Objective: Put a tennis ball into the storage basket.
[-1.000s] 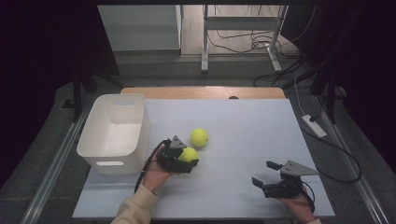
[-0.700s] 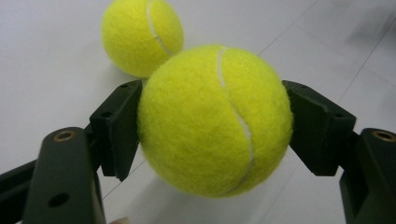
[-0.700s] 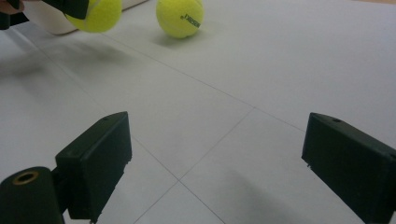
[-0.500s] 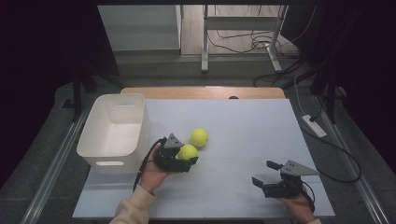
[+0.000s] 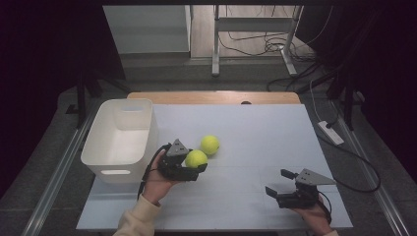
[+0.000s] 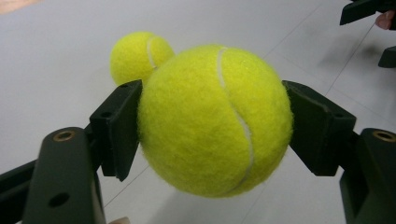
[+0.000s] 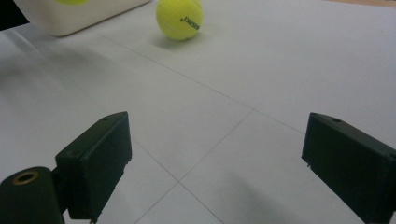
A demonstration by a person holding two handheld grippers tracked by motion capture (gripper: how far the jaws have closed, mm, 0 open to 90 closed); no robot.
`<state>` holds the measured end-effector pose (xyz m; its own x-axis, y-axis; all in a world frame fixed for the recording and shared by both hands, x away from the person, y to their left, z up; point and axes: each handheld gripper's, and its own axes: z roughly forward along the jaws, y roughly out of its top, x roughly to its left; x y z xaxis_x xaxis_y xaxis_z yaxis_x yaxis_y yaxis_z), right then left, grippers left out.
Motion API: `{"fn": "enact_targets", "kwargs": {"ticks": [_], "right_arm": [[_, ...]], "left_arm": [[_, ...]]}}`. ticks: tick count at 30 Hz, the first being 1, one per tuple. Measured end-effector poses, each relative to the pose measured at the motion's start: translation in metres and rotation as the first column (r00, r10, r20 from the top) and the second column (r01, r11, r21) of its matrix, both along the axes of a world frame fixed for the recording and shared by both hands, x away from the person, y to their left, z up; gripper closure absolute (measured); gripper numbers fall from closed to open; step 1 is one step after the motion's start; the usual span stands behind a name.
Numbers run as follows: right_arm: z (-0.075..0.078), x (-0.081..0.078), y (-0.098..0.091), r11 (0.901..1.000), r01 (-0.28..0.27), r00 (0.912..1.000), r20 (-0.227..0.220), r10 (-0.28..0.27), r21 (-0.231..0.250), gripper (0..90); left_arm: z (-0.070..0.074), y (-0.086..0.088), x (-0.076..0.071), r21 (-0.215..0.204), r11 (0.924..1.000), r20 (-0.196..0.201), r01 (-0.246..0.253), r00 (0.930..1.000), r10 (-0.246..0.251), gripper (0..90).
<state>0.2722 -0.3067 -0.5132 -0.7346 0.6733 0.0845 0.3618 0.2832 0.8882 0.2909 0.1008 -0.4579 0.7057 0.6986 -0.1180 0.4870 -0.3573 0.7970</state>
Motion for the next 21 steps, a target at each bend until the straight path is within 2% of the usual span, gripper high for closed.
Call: {"fn": "enact_targets", "kwargs": {"ticks": [9, 21], "right_arm": [[0.0, 0.0, 0.0, 1.0, -0.001, 1.0, 0.0, 0.001, -0.001, 8.3], [0.0, 0.0, 0.0, 1.0, -0.001, 1.0, 0.001, 0.001, -0.005, 8.3]], "left_arm": [[0.008, 0.004, -0.005, -0.039, 0.9992, 0.04, -0.008, 0.9991, 0.009, 26.9], [0.017, 0.01, -0.009, -0.082, 0.9966, 0.067, 0.004, 0.9978, 0.001, 27.0]]}}
